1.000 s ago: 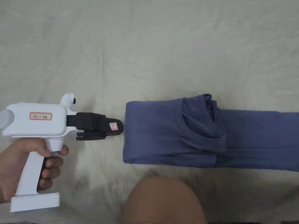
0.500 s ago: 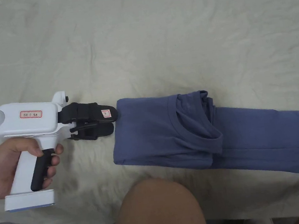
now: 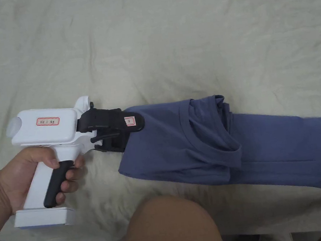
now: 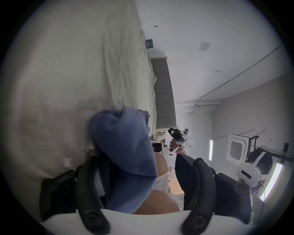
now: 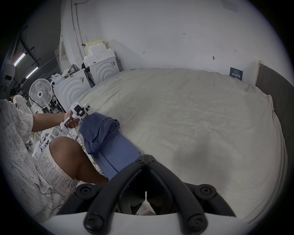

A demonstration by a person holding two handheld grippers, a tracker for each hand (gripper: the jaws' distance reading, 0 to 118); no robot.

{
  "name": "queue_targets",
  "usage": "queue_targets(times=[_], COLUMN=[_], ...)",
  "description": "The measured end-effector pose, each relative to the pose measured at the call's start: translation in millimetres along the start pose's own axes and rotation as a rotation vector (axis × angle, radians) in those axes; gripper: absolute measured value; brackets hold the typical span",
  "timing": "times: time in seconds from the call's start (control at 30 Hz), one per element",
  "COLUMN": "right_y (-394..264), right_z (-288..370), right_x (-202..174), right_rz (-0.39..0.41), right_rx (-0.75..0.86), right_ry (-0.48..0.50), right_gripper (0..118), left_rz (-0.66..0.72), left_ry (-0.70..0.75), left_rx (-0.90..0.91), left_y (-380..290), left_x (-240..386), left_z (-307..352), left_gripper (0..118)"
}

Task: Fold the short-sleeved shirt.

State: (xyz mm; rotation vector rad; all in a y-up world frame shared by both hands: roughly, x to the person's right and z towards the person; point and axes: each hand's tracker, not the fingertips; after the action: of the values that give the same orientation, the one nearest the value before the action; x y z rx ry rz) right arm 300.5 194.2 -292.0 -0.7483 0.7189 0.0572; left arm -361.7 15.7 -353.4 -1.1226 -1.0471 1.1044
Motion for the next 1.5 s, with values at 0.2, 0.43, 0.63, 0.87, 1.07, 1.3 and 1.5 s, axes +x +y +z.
queue_targets(times=[0.2,0.43,0.63,0.87,1.07,1.3,1.5], right_y=[-1.4,-4.5,-1.0,4.7,5.6,7.3,4.5], right_z=[1.1,6.4,15.3,18.2,8.8,2.3,5.6], right_x=[-0.8,2.3,1.2,-0.1,-3.4,-5.7,-2.6], right_rz=[0.002,0.003,0.011,0.017,0.021,0.021,0.021], right_rx=[-0.002,0.001,0.011,0.021,0.021,0.017,0.012], right_ry=[0.002,-0.005,-0.011,-0.014,-0.003,0.004,0.0], right_gripper=[0,0,0,0,0,0,0], left_rz=[-0.054,-0.066,-0.065,-0.065,-0.048,-0.016,0.036], left_ry=[0.07,0.216,0.231,0.314,0.31,0.287,0.208], left_rx=[-0.01,0.013,0.037,0.093,0.135,0.142,0.143], left_y=[-1.9,-2.4,-3.6,-2.9,-4.3,-4.7,-2.5], left_x=[8.2,10.0,19.0,22.7,23.8,13.4,0.8], left_z=[-7.2,-3.1,12.0,59.7,85.5,80.9,81.9], left_gripper=[59,22,20,18,14,6,6])
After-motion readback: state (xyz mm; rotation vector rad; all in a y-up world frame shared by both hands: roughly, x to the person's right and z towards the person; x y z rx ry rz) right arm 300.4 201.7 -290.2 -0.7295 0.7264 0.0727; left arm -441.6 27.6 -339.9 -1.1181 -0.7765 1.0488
